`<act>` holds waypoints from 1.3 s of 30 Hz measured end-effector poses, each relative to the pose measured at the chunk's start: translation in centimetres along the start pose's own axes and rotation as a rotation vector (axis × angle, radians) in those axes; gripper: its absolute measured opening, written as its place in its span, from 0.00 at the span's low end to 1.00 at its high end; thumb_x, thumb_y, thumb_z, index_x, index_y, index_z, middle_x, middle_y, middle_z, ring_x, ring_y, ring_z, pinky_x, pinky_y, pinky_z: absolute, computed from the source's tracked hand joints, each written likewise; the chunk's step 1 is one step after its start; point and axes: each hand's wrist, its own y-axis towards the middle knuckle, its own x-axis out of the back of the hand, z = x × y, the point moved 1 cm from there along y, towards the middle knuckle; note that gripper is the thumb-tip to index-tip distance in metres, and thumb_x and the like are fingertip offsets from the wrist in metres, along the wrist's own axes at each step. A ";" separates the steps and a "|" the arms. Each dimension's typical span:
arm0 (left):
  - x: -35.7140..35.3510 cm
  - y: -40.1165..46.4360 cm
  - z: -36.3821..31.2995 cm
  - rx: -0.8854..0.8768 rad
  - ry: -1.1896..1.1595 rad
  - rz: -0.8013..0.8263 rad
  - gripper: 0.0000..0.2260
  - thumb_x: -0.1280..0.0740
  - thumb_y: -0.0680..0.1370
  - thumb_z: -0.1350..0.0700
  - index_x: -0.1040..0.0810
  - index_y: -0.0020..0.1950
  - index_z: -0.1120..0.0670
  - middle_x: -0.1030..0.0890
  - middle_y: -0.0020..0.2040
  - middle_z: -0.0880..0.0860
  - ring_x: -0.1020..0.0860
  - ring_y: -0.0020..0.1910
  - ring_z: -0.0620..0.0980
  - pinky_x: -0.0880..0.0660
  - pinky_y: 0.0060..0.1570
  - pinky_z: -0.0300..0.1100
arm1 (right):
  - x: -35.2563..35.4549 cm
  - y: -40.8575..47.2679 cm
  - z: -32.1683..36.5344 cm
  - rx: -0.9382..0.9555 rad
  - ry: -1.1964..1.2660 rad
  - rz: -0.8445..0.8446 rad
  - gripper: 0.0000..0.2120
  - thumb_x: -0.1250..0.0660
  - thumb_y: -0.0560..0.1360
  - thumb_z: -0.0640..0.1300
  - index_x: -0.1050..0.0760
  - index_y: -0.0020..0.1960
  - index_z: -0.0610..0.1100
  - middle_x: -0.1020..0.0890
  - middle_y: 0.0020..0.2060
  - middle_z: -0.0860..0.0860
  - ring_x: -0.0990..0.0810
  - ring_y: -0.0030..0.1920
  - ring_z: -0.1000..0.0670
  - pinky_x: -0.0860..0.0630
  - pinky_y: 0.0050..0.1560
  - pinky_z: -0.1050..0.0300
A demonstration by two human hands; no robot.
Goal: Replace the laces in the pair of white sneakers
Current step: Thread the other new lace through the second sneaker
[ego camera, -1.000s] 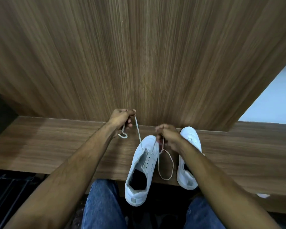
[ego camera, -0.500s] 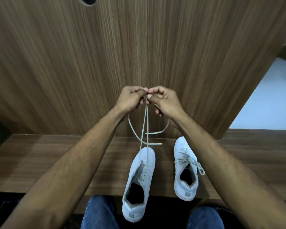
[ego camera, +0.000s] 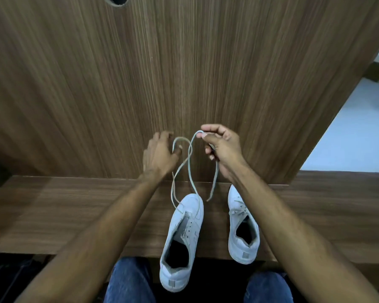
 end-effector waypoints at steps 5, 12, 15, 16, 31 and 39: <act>-5.4 -6.7 1.1 -0.047 -0.583 0.326 0.03 0.33 0.78 0.56 0.20 0.48 0.48 0.18 0.43 0.51 0.21 0.42 0.45 0.24 0.45 0.43 | 0.1 -0.4 -2.1 -0.176 0.193 -0.068 0.10 0.37 0.75 0.30 0.23 0.52 0.40 0.17 0.39 0.46 0.26 0.27 0.54 0.33 0.23 0.63; -9.2 -9.3 2.0 -0.036 -0.715 0.561 0.13 0.39 0.79 0.49 0.22 0.41 0.55 0.21 0.34 0.54 0.23 0.34 0.51 0.27 0.39 0.47 | 1.0 -0.3 -2.4 -0.216 0.309 -0.106 0.11 0.37 0.75 0.28 0.23 0.51 0.40 0.17 0.37 0.45 0.22 0.29 0.53 0.25 0.29 0.60; -9.1 -9.2 5.2 0.112 -0.674 0.511 0.12 0.38 0.81 0.54 0.22 0.40 0.54 0.25 0.27 0.50 0.27 0.27 0.44 0.30 0.31 0.36 | 3.0 0.4 -1.4 -0.180 0.372 -0.166 0.11 0.37 0.74 0.28 0.24 0.50 0.41 0.18 0.36 0.46 0.22 0.30 0.53 0.22 0.34 0.58; -8.7 -9.3 6.2 0.145 -0.658 0.480 0.12 0.38 0.81 0.58 0.22 0.40 0.55 0.27 0.26 0.48 0.29 0.25 0.42 0.31 0.29 0.34 | 3.8 0.6 -1.2 -0.168 0.361 -0.197 0.11 0.36 0.74 0.28 0.24 0.49 0.42 0.18 0.36 0.46 0.22 0.30 0.53 0.20 0.37 0.57; -9.5 -9.3 9.4 -0.075 -0.080 0.622 0.16 0.35 0.79 0.46 0.26 0.32 0.50 0.29 0.25 0.49 0.33 0.27 0.41 0.35 0.33 0.41 | 4.1 -4.9 -15.6 -0.047 -1.207 0.532 0.16 0.32 0.75 0.45 0.23 0.62 0.48 0.25 0.65 0.48 0.29 0.67 0.47 0.32 0.65 0.56; -9.3 -10.1 11.9 0.114 -0.370 0.570 0.09 0.30 0.77 0.54 0.19 0.37 0.52 0.24 0.26 0.43 0.27 0.29 0.39 0.28 0.37 0.41 | 6.6 -4.7 -16.1 -0.041 -1.419 0.292 0.09 0.38 0.73 0.45 0.18 0.44 0.48 0.16 0.48 0.49 0.19 0.51 0.43 0.23 0.48 0.53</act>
